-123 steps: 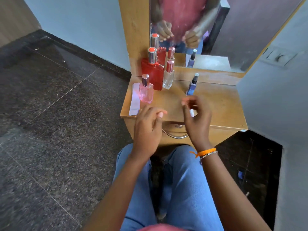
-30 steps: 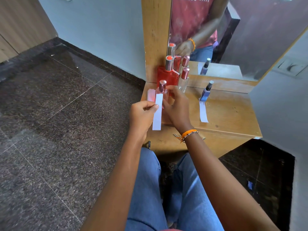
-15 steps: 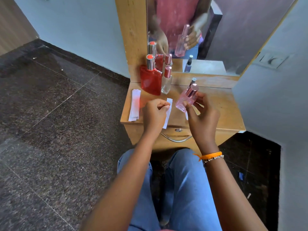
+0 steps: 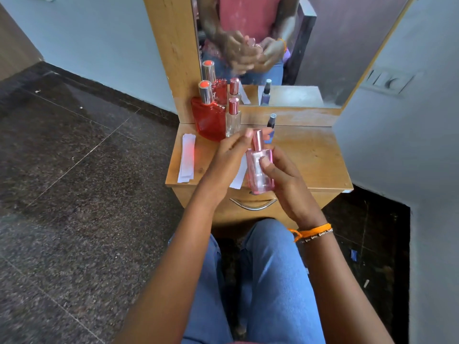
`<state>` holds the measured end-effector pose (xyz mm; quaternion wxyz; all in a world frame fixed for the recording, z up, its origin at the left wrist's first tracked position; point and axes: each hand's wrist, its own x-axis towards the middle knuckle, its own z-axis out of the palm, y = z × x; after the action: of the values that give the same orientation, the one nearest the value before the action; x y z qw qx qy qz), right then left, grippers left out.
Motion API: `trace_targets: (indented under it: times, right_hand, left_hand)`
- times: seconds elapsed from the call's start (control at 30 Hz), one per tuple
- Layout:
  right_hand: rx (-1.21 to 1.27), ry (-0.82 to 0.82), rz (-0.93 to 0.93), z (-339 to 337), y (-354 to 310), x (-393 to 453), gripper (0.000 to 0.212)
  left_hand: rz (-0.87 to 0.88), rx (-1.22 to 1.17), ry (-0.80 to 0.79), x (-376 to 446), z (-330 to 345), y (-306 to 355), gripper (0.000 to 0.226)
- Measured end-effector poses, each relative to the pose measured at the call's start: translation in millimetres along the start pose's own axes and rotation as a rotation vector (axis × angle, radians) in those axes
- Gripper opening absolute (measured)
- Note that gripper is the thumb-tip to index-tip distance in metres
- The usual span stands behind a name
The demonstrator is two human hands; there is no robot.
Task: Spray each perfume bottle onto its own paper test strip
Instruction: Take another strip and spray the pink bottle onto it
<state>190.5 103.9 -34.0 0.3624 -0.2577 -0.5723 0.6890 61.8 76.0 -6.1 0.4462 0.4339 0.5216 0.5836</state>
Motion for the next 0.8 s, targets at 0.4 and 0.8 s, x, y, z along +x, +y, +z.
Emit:
trace_targets:
  times: [0.4, 0.8]
  right_hand:
    - [-0.108, -0.065, -0.011, 16.2, 8.9, -5.9, 0.025]
    - [-0.119, 0.114, -0.046, 4.7, -0.6, -9.7, 0.017]
  left_hand:
    - [0.076, -0.036, 0.177, 3.3, -11.4, 33.3, 0.009]
    - [-0.094, 0.841, 0.408, 10.1, -21.2, -27.8, 0.016]
